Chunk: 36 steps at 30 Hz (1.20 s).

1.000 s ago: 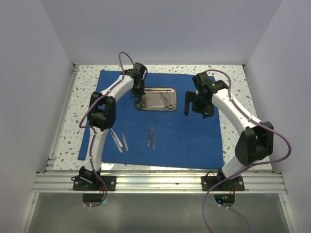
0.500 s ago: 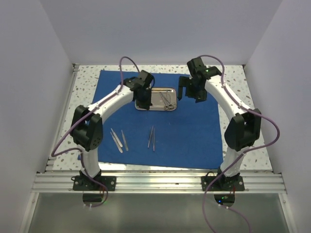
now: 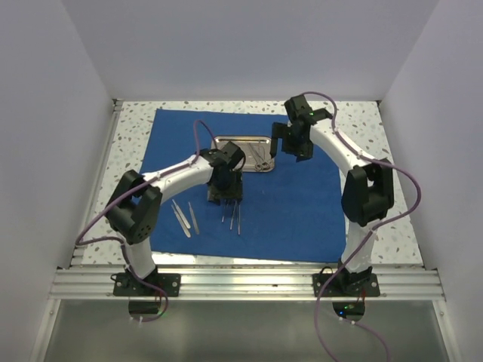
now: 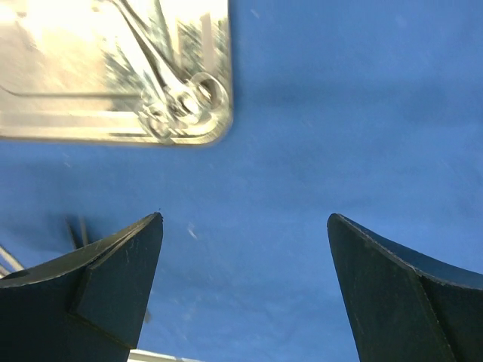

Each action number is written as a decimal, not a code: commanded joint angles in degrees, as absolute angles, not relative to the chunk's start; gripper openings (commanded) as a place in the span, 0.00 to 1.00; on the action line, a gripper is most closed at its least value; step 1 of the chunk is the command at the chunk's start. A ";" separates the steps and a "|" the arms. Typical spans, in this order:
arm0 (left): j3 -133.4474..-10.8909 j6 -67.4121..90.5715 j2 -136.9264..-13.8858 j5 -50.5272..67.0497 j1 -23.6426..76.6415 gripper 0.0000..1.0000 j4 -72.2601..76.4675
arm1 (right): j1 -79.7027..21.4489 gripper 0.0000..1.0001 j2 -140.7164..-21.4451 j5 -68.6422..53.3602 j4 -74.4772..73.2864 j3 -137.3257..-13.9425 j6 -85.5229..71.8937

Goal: Open and lay out the surgical kit
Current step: Place the medical item in the surgical kit, then pick up the medical item from the container.

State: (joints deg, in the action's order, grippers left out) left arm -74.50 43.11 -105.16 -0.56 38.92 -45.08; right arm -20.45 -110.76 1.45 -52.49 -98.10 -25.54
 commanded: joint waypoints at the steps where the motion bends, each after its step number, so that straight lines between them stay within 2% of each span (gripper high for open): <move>1: -77.25 45.26 -99.33 -2.45 38.85 0.70 -46.48 | -20.48 0.94 -113.36 -2.10 -43.01 -99.93 -26.36; 5: -81.72 46.76 -95.19 -5.88 38.85 0.70 -52.98 | -21.97 0.85 -120.31 -3.51 -41.66 -107.11 -27.68; 6: -82.17 46.76 -94.23 -6.50 38.85 0.70 -54.74 | -22.06 0.78 -121.45 -3.69 -41.14 -108.18 -27.95; 10: -84.02 44.66 -89.75 -8.96 38.15 0.70 -58.52 | -23.11 0.67 -128.73 -1.51 -42.71 -115.98 -28.30; 11: -84.28 44.65 -89.30 -8.79 37.80 0.70 -58.54 | -23.12 0.67 -128.76 -1.06 -43.58 -117.23 -28.47; 18: -81.04 37.89 -84.91 -5.98 36.04 0.68 -56.08 | -24.08 0.45 -137.27 1.75 -49.20 -126.02 -28.74; 25: -74.98 35.42 -76.31 -4.31 33.23 0.68 -54.40 | -27.41 0.43 -141.94 7.02 -54.31 -130.78 -26.10; 30: -69.88 35.24 -72.17 -4.48 31.73 0.68 -54.85 | -28.65 0.40 -139.84 8.96 -51.34 -121.65 -25.75; 31: -68.92 35.68 -70.68 -4.66 31.38 0.68 -54.41 | -28.65 0.37 -139.75 9.31 -51.15 -120.68 -25.75; 32: -66.99 36.73 -70.06 -4.57 31.12 0.68 -53.88 | -28.74 0.28 -140.27 9.66 -51.33 -119.72 -25.58; 34: -66.27 38.05 -69.00 -3.87 30.50 0.68 -54.58 | -28.74 0.18 -141.41 11.07 -53.26 -120.14 -25.49; 35: -65.57 38.75 -68.73 -3.43 30.32 0.68 -54.41 | -28.83 0.08 -141.85 11.42 -53.70 -120.76 -24.97; 36: -65.04 39.11 -68.21 -3.08 30.41 0.68 -53.88 | -28.83 0.04 -142.29 11.51 -54.14 -120.85 -24.70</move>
State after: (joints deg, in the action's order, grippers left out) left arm -66.54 37.45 -70.02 -4.62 31.05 -54.96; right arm -28.56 -139.48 9.56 -48.93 -122.76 -25.58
